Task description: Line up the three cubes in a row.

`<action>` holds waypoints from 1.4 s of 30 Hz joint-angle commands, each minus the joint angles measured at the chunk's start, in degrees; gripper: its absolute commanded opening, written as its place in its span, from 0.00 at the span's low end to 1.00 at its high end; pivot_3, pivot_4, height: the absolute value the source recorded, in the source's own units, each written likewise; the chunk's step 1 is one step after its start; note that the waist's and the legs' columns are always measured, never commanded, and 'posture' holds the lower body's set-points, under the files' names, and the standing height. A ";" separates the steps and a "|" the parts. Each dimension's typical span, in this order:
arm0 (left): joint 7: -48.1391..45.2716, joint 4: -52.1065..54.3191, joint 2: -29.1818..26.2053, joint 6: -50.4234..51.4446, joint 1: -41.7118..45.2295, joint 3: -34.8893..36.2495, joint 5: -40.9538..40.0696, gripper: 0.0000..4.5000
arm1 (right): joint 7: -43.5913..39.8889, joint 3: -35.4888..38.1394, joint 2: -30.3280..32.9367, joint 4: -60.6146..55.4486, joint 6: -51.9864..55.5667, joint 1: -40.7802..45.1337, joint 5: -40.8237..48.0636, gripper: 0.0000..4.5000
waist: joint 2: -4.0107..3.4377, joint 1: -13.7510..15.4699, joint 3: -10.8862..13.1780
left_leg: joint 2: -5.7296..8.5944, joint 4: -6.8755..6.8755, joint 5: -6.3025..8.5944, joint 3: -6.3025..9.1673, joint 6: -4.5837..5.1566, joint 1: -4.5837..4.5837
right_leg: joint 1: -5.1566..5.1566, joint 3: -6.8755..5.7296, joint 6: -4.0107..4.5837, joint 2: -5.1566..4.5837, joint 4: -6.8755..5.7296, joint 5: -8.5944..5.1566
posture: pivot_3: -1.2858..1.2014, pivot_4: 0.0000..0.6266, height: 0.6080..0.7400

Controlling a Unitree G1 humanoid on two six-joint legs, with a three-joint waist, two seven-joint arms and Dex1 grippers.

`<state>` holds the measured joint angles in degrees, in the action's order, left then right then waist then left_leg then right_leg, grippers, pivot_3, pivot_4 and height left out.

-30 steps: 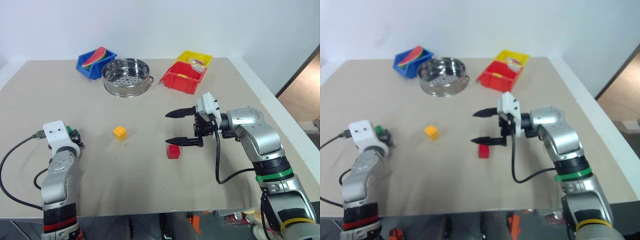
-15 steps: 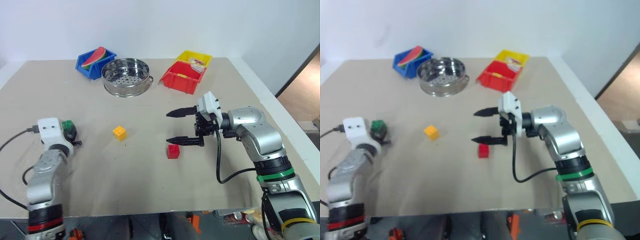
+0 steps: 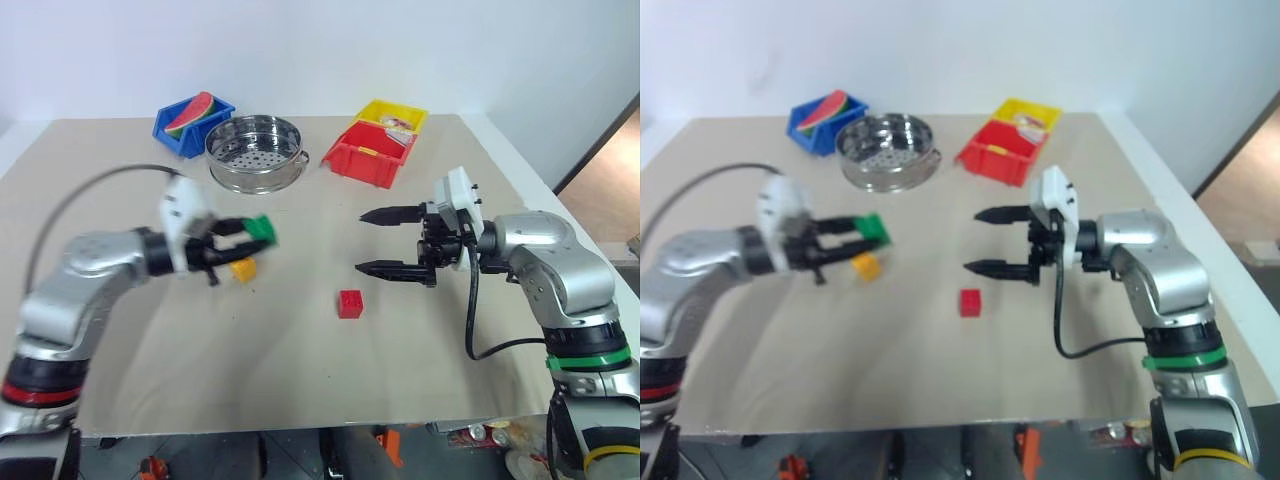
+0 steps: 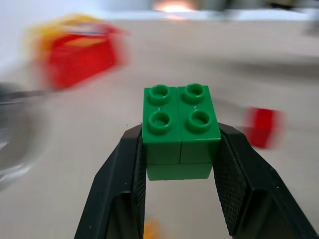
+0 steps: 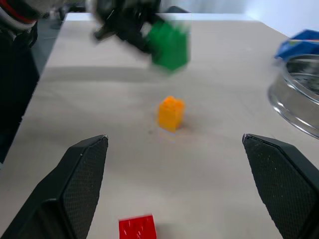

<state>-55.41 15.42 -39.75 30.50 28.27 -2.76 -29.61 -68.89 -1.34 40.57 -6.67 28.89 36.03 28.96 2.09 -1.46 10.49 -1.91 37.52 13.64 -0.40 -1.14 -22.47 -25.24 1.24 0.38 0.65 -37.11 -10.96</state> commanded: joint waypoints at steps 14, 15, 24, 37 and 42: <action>-11.58 -12.93 4.19 -5.67 3.25 -12.42 8.73 0.29 | 7.88 4.82 1.73 -11.17 1.80 -7.62 2.12 1.00 | -0.03 -0.10 0.02 | -0.15 -0.02 -0.01 0.11 0.03 0.05 | -0.02 -0.09 0.09 0.17 -0.12 -0.04 | 0.52 0.24 1.00; -12.07 -13.59 4.18 -6.47 3.39 -12.77 9.56 0.29 | 8.02 4.84 1.74 -11.25 1.84 -7.69 2.17 1.00 | -0.03 -0.10 0.02 | -0.14 -0.02 -0.01 0.11 0.03 0.05 | -0.02 -0.09 0.09 0.16 -0.12 -0.04 | 0.52 0.24 1.00; -13.50 -15.57 5.56 -11.34 2.51 -14.67 14.27 0.29 | 7.92 4.74 2.53 -10.94 1.85 -7.90 2.53 1.00 | -0.03 0.07 0.02 | -0.12 -0.01 -0.01 0.10 0.03 0.03 | -0.02 -0.08 0.09 0.13 -0.11 -0.04 | 0.52 0.24 1.00; -12.31 -16.43 6.98 -13.99 1.77 -14.86 17.39 0.29 | 7.22 4.06 2.50 -10.03 1.38 -7.15 2.25 1.00 | -0.03 0.19 0.02 | -0.03 0.02 -0.01 0.11 0.03 0.04 | 0.01 -0.08 0.05 0.06 -0.11 -0.02 | 0.52 0.24 1.00; -13.26 -16.71 6.11 -13.99 2.12 -14.62 17.89 0.58 | 6.93 3.84 2.46 -9.87 1.19 -7.14 2.08 1.00 | -0.03 0.18 0.02 | 0.00 0.03 -0.01 0.11 0.03 0.04 | 0.02 -0.06 0.03 0.04 -0.11 -0.01 | 0.52 0.24 1.00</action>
<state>-68.10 -1.49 -32.74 17.44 29.95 -18.03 -12.15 -61.57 1.49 42.39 -15.61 30.92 27.78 30.33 2.06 -1.28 10.51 -1.91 37.55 13.63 -0.29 -1.10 -22.43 -25.23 1.17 0.41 0.69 -37.23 -10.97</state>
